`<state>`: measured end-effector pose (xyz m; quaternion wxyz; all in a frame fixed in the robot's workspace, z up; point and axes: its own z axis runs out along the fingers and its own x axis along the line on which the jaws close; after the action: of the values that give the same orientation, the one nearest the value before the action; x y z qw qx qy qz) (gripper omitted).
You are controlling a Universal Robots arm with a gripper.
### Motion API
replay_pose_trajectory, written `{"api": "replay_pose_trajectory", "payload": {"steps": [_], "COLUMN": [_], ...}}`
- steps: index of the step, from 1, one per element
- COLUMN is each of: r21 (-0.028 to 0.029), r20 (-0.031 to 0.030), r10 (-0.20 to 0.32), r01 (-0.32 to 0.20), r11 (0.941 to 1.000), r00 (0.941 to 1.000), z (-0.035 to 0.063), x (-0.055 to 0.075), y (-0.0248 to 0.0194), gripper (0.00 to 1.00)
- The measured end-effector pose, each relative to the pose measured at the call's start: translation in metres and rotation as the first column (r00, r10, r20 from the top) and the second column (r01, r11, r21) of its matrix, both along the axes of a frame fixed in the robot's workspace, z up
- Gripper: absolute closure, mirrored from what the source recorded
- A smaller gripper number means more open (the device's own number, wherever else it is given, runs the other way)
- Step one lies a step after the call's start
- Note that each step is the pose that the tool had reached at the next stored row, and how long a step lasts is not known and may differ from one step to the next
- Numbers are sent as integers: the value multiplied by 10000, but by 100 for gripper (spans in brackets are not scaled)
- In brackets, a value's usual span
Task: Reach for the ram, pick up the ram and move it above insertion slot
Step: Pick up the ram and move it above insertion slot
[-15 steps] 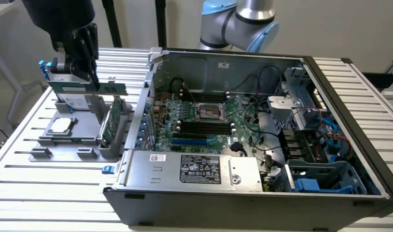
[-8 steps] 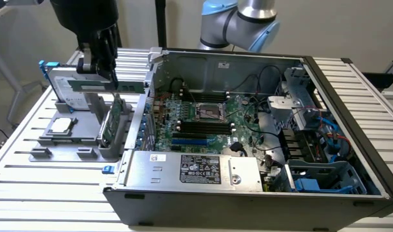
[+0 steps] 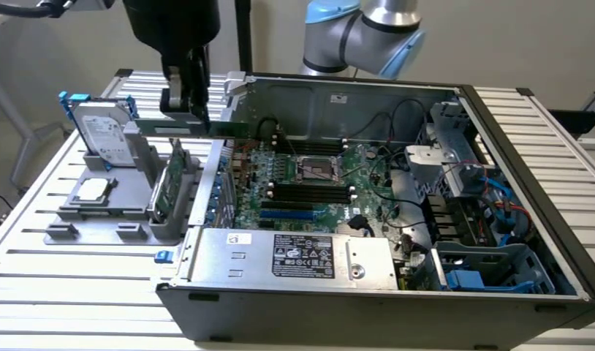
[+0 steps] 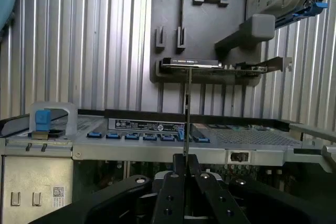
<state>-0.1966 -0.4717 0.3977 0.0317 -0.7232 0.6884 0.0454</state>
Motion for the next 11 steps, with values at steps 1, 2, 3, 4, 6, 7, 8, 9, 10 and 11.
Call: {"api": "replay_pose_trajectory", "payload": {"steps": [1,2,3,4,6,7,8,9,10,11], "r21": [28,57,84,113,162,182,198,210,216,222], "r20": [0,0,-1,0,-1,0,0,-1,-1,0], "r10": [-1,-1,0,0,-2,0,1,-1,-1,0], "r01": [1,1,0,0,2,0,-1,1,1,0], "r11": [10000,10000,10000,9999,9999,9998,9998,9998,9998,9998], "r00": [10000,10000,10000,10000,10000,10000,10000,10000,10000,10000], "z": [0,0,1,0,0,1,0,1,1,0], "x": [45,90,135,181,269,316,361,407,452,500], "y": [0,0,0,0,0,0,0,0,0,0], "gripper": [86,86,86,86,86,86,86,86,86,86]}}
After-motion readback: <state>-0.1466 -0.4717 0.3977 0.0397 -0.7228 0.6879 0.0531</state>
